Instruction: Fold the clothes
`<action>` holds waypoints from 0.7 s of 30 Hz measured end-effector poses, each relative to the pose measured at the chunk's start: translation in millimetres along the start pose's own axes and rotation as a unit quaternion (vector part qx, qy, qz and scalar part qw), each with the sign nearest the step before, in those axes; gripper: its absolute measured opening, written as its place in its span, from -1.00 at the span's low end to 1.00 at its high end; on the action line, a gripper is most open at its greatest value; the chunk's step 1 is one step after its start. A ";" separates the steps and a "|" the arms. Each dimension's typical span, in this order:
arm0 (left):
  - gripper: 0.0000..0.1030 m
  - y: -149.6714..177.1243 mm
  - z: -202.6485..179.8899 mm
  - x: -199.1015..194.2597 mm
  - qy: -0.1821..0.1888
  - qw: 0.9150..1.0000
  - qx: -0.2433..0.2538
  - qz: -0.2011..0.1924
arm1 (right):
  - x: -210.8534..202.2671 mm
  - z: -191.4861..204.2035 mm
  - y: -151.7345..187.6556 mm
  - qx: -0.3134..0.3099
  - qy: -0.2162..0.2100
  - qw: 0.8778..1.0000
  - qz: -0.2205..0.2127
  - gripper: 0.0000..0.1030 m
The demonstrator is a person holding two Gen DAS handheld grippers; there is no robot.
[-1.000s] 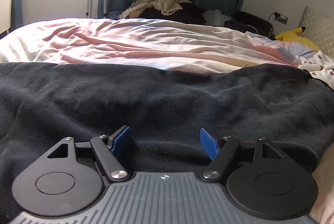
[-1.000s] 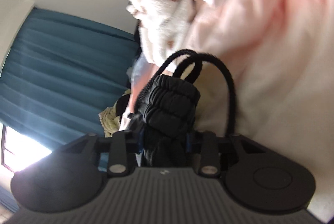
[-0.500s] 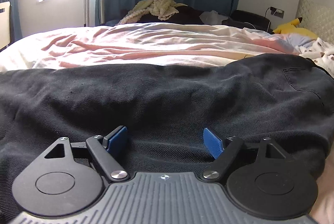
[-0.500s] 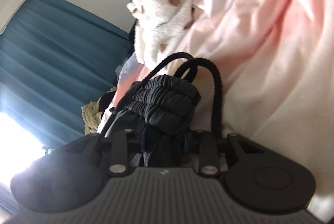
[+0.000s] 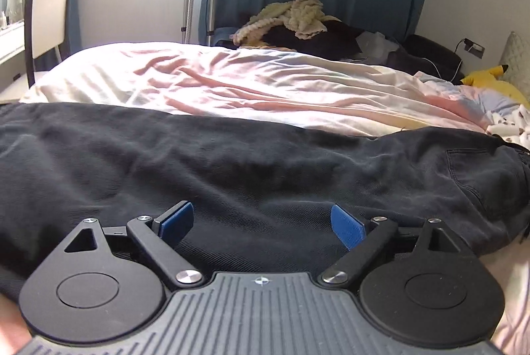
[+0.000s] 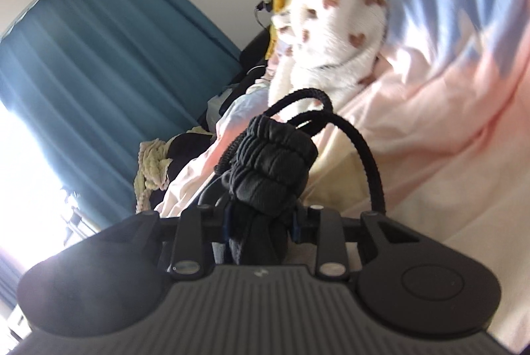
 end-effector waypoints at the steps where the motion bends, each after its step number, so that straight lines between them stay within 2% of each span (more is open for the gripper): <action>1: 0.79 -0.3 1.1 -9.1 -0.007 1.000 0.003 0.001 | 0.3 2.6 -1.4 -0.005 0.000 1.000 0.001 -0.36; 7: 0.84 8.3 4.6 -55.7 -0.020 0.999 0.026 -0.012 | -8.9 18.0 -1.4 -0.040 0.005 0.999 -0.004 -0.36; 11: 0.84 10.6 16.0 -56.1 0.003 1.000 0.012 -0.017 | -17.8 31.9 0.8 -0.071 0.006 0.997 -0.011 -0.36; 16: 0.84 9.4 29.0 -47.8 -0.001 1.000 0.018 -0.020 | -25.6 75.0 1.5 -0.143 -0.003 0.990 -0.021 -0.36; 21: 0.84 5.4 46.2 -49.6 0.001 1.000 -0.013 -0.020 | -41.4 133.3 23.7 -0.206 -0.020 0.978 -0.030 -0.37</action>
Point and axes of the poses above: each gripper's, at about its wrist camera, not at the fingertips, and x roughly the way its jaws point, z to its left, y to its underside, the point moved 3 cm from there along x, roughly the way its jaws point, and after that the axes turned 4 degrees about y, right-handed, at the moved point
